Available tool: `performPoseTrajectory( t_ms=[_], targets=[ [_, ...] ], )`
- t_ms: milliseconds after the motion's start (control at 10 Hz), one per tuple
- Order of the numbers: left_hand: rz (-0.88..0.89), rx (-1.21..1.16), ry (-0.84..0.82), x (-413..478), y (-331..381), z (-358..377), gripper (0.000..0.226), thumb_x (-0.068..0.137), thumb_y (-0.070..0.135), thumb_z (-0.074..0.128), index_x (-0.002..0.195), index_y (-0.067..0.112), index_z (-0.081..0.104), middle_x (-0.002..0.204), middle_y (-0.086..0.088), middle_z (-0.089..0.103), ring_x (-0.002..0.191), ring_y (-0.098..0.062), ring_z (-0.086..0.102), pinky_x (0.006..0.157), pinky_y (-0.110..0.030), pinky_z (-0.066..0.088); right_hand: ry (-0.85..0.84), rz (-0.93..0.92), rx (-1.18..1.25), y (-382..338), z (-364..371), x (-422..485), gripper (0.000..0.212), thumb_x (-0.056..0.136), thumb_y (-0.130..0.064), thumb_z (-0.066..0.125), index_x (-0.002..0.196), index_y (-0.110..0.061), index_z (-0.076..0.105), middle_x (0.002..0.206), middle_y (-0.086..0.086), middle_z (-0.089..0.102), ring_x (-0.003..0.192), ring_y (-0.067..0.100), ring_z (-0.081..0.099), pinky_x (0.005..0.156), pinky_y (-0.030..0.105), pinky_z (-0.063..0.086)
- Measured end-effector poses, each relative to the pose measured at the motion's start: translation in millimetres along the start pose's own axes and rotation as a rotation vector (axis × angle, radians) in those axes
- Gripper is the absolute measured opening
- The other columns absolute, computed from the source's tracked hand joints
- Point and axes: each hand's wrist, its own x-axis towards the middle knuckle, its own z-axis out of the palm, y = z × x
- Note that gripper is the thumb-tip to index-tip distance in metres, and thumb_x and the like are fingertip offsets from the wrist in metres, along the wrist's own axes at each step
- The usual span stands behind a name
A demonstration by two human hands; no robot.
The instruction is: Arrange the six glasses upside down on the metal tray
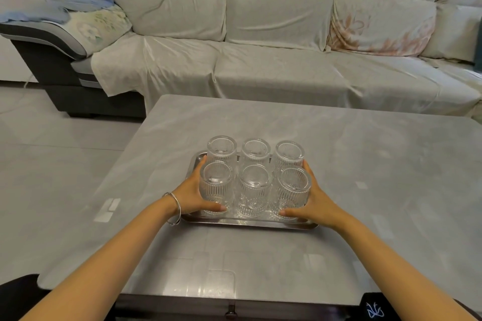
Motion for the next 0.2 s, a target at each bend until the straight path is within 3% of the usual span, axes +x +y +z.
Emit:
performPoseTrajectory(
  t_ms=[100,200],
  targets=[
    [-0.006,0.004,-0.001,-2.6,4.3,-2.0,0.136,0.050,0.037,0.088,0.147,0.024,-0.007,0.157,0.003,0.010,0.140,-0.018,0.024,0.115,-0.037,0.024,0.024,0.018,0.000,-8.4,-0.4,-7.9,0.143,0.046,-0.056,0.084,0.144,-0.039,-0.018,0.158,-0.015,0.000,0.139,0.007,0.018,0.104,0.021,0.031],
    [-0.006,-0.025,0.026,-6.5,10.3,-5.0,0.136,0.051,0.038,0.088,0.146,0.024,-0.008,0.157,0.003,0.010,0.141,-0.018,0.022,0.114,-0.031,0.022,0.095,-0.027,0.038,-34.3,-9.8,-17.7,0.136,0.053,-0.051,0.082,0.145,-0.036,-0.016,0.160,-0.009,-0.002,0.144,0.009,0.011,0.109,0.025,0.019]
  ],
)
